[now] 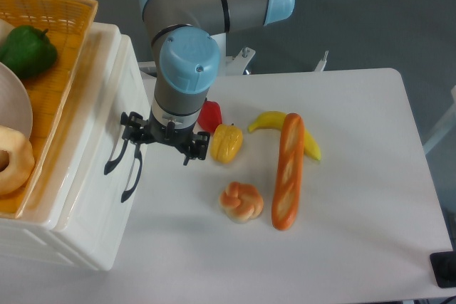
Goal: Slide open the top white drawer
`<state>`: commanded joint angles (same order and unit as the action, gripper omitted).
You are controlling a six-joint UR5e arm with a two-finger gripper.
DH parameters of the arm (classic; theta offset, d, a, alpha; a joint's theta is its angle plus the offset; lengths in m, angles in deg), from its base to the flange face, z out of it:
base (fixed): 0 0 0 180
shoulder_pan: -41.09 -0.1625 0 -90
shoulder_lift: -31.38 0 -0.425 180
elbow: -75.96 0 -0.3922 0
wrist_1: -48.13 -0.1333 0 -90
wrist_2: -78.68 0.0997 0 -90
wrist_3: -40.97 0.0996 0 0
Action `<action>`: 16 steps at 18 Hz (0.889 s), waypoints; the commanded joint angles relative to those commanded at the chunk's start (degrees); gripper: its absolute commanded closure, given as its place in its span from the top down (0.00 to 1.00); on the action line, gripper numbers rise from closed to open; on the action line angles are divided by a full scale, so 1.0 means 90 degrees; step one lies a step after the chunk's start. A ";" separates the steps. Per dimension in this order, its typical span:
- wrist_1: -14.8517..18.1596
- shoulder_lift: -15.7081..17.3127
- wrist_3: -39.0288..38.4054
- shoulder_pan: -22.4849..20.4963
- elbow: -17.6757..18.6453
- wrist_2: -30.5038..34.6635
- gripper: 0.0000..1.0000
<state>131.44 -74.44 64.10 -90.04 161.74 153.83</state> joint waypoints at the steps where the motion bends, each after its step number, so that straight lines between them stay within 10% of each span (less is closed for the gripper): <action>1: 0.0088 0.0010 -0.0117 0.0000 0.0000 0.0000 1.00; 16: 0.0147 0.0029 -0.0314 0.0000 -0.0010 -0.0332 1.00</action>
<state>132.77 -74.17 61.28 -90.04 161.65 150.84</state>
